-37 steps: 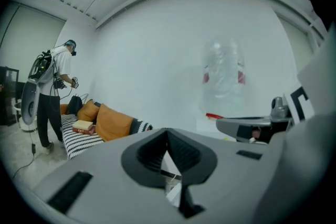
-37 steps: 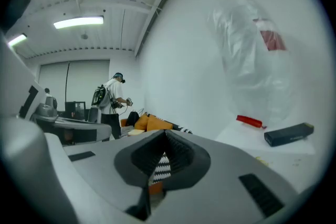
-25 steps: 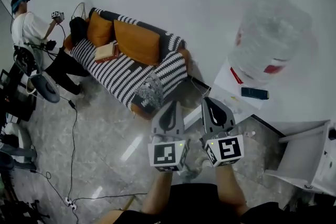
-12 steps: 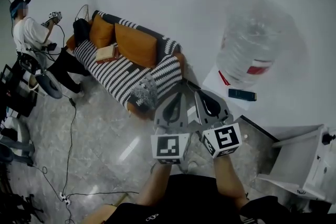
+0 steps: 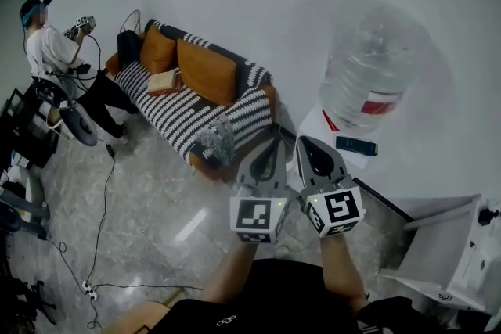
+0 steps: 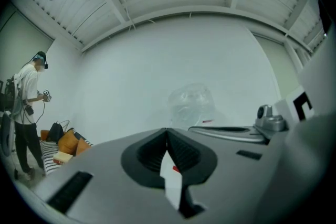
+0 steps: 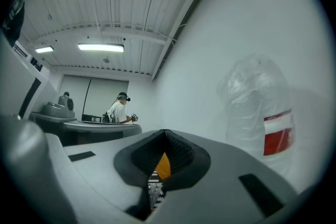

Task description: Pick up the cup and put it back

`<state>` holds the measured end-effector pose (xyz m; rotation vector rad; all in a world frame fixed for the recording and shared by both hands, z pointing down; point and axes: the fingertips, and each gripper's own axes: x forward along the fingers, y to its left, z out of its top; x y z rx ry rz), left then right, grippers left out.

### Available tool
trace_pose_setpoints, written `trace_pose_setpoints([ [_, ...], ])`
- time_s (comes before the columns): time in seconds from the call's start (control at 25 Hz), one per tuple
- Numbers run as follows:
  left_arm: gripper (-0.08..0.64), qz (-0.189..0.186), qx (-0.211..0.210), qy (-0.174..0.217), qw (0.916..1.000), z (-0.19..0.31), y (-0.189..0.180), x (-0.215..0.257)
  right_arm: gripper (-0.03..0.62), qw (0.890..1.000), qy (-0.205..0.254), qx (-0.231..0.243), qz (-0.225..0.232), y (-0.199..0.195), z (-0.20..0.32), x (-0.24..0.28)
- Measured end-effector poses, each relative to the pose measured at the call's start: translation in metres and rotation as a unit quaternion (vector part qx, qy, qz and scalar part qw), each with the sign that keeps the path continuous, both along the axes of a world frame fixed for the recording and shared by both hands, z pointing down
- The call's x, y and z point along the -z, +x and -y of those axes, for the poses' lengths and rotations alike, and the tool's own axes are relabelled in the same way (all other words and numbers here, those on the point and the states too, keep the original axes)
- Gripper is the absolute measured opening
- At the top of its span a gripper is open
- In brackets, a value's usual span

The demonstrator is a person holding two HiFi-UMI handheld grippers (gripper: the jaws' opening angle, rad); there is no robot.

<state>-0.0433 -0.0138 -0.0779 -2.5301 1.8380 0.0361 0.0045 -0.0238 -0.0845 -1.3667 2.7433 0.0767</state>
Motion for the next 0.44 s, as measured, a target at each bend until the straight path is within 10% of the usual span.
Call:
trace_pose_setpoints([
  [0.44,0.012,0.006,0.007,0.004,0.9999,0.0025,0.0035,0.0046,0.011,1.0,0.008,0.017,0.014,0.0016,0.0021,0.0041],
])
